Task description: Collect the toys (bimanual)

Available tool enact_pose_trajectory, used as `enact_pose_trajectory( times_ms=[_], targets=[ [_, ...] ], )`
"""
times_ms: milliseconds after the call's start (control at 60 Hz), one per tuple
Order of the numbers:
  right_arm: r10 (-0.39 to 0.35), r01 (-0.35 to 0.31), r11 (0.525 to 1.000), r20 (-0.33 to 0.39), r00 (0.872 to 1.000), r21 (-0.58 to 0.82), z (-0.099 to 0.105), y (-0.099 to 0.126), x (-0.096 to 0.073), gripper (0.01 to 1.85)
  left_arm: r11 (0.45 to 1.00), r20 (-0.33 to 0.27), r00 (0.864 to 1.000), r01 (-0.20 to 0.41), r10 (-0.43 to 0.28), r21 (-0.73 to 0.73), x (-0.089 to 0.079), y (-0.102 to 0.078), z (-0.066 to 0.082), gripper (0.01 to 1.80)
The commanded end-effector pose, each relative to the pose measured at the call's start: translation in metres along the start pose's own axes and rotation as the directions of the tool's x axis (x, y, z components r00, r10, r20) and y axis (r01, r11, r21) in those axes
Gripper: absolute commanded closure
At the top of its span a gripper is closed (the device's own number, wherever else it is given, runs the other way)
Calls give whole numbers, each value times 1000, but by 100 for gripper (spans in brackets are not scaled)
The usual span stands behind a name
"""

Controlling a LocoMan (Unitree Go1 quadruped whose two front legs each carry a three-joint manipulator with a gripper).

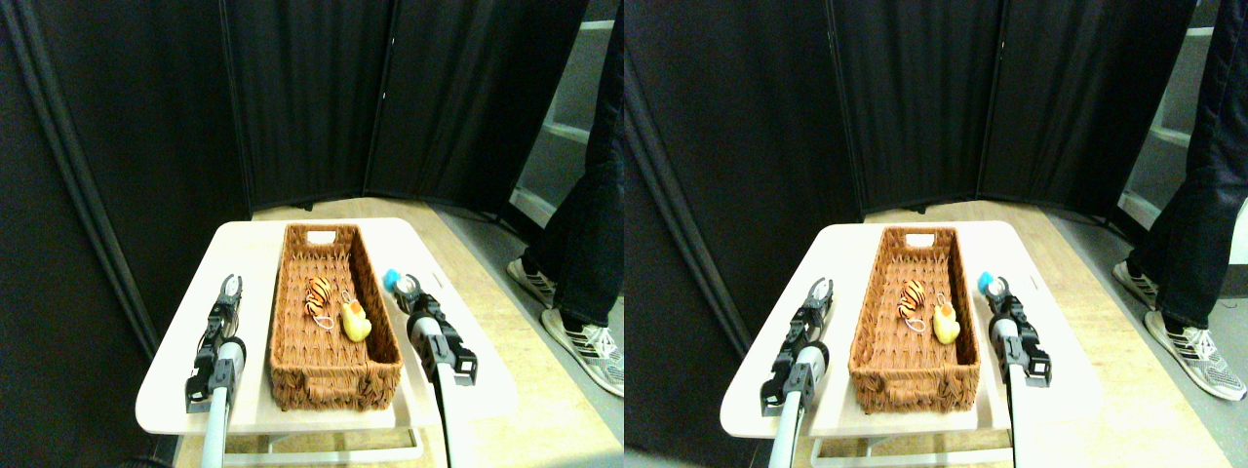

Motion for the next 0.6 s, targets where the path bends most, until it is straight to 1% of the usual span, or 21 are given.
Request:
enact_pose_trajectory(
  times_ms=[17, 67, 117, 200, 233, 267, 317, 367, 433, 467, 500, 567, 600],
  targets=[
    [42, -42, 999, 34, 999, -9, 12, 25, -3, 185, 999, -4, 999, 43, -43, -2, 4, -6, -1, 180],
    [61, -61, 998, 27, 998, -2, 15, 34, -3, 185, 999, -2, 999, 45, -45, 5, 4, -6, -1, 180],
    [94, -94, 995, 13, 995, -13, 17, 43, -3, 185, 999, -13, 999, 50, -49, 10, 4, -6, -1, 180],
    [119, -119, 992, -1, 993, -28, 20, 59, -4, 185, 999, -9, 999, 54, -54, 8, 4, -5, -1, 180],
    [120, -120, 992, 0, 993, -33, 20, 61, -4, 185, 999, -8, 999, 53, -53, 9, 4, -5, -1, 180],
    [149, -148, 987, 4, 989, -56, 20, 67, -5, 185, 999, 3, 999, 49, -49, 22, 3, -6, -1, 180],
    [174, -173, 982, 2, 985, -81, 19, 74, -5, 185, 999, 8, 999, 49, -49, 18, 2, -6, -2, 180],
    [173, -171, 982, 11, 985, -82, 17, 77, -6, 185, 999, 8, 999, 50, -50, 19, 2, -6, -1, 180],
    [189, -190, 980, -11, 982, -57, 15, 82, -2, 185, 998, -1, 998, 56, -56, 11, 2, -5, 0, 180],
    [207, -208, 976, -22, 978, -68, 12, 86, -2, 185, 998, -2, 998, 56, -56, 4, 1, -4, 1, 180],
    [196, -197, 978, -18, 980, -63, 9, 89, -2, 185, 998, 3, 998, 55, -55, 7, 1, -4, 1, 180],
    [208, -209, 975, -30, 978, -74, 4, 92, -2, 185, 998, 5, 998, 59, -59, 18, 0, -3, 2, 180],
    [202, -204, 976, -33, 979, -81, -1, 94, -2, 185, 998, 13, 998, 60, -61, 31, -1, -4, 2, 180]
  ],
)
